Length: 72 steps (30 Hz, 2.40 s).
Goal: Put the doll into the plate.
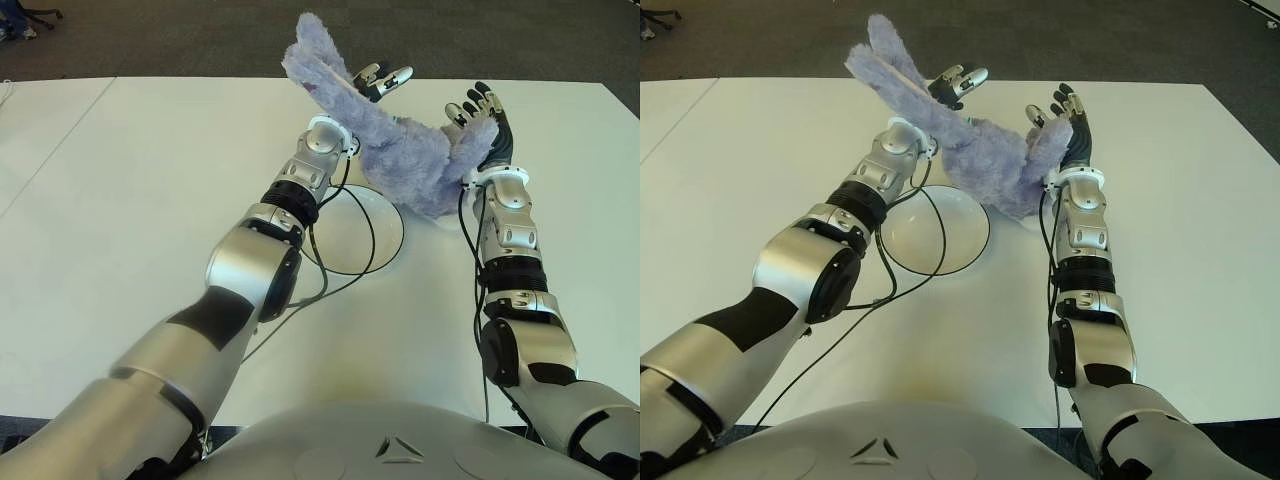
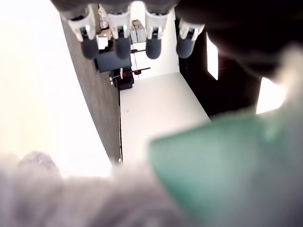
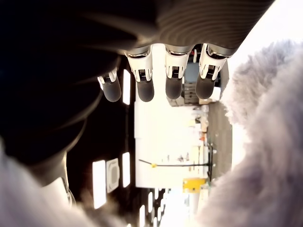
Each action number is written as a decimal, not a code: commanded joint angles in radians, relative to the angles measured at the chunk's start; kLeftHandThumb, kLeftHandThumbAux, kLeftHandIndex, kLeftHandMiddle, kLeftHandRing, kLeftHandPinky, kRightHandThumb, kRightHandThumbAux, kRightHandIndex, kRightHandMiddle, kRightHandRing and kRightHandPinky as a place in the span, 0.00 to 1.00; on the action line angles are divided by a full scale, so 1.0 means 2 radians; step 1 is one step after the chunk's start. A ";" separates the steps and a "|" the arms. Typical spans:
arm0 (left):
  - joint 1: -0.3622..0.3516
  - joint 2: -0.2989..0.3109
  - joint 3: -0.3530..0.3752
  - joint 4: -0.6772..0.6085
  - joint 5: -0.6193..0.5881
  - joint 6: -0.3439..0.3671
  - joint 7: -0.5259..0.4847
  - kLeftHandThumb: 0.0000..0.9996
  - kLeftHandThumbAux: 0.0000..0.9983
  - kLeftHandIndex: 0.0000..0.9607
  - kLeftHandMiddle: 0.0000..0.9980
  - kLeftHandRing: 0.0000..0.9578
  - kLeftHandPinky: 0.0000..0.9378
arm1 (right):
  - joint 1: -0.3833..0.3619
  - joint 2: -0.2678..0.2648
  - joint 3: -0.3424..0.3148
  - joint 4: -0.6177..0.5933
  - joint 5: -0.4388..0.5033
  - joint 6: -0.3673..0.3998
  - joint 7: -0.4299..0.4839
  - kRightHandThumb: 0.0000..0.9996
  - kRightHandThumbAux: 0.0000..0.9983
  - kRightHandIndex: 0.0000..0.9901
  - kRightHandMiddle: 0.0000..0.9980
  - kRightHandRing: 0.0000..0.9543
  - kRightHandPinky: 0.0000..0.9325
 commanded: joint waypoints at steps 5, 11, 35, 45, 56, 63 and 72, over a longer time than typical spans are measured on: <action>-0.026 -0.032 0.005 0.010 -0.005 0.010 0.014 0.00 0.39 0.00 0.00 0.00 0.00 | -0.023 -0.004 -0.003 0.021 0.002 0.001 0.001 0.23 0.69 0.00 0.00 0.00 0.02; -0.052 -0.038 0.007 0.017 -0.005 0.020 0.028 0.00 0.38 0.00 0.00 0.00 0.00 | -0.043 -0.004 -0.003 0.035 0.002 0.003 0.000 0.22 0.69 0.00 0.00 0.00 0.03; 0.047 -0.005 -0.018 0.001 0.019 -0.042 0.017 0.00 0.37 0.00 0.00 0.00 0.00 | 0.009 -0.006 -0.003 -0.026 -0.001 -0.012 0.010 0.23 0.69 0.00 0.00 0.00 0.01; 0.116 0.034 -0.055 -0.049 0.047 -0.054 -0.025 0.00 0.42 0.00 0.00 0.00 0.00 | 0.070 -0.017 0.013 -0.054 -0.014 0.022 0.028 0.22 0.67 0.00 0.00 0.00 0.00; 0.253 0.102 -0.102 -0.304 0.046 0.029 -0.153 0.00 0.46 0.00 0.00 0.00 0.00 | 0.130 -0.037 0.042 -0.101 -0.026 0.070 0.074 0.22 0.61 0.00 0.00 0.00 0.00; 0.285 0.127 -0.120 -0.395 0.039 0.117 -0.210 0.00 0.49 0.00 0.00 0.00 0.00 | 0.159 -0.042 0.054 -0.135 -0.030 0.089 0.084 0.23 0.55 0.00 0.00 0.00 0.00; 0.301 0.147 -0.140 -0.460 0.042 0.190 -0.241 0.00 0.50 0.00 0.00 0.00 0.00 | 0.180 -0.042 0.057 -0.150 -0.034 0.092 0.083 0.22 0.53 0.00 0.00 0.00 0.00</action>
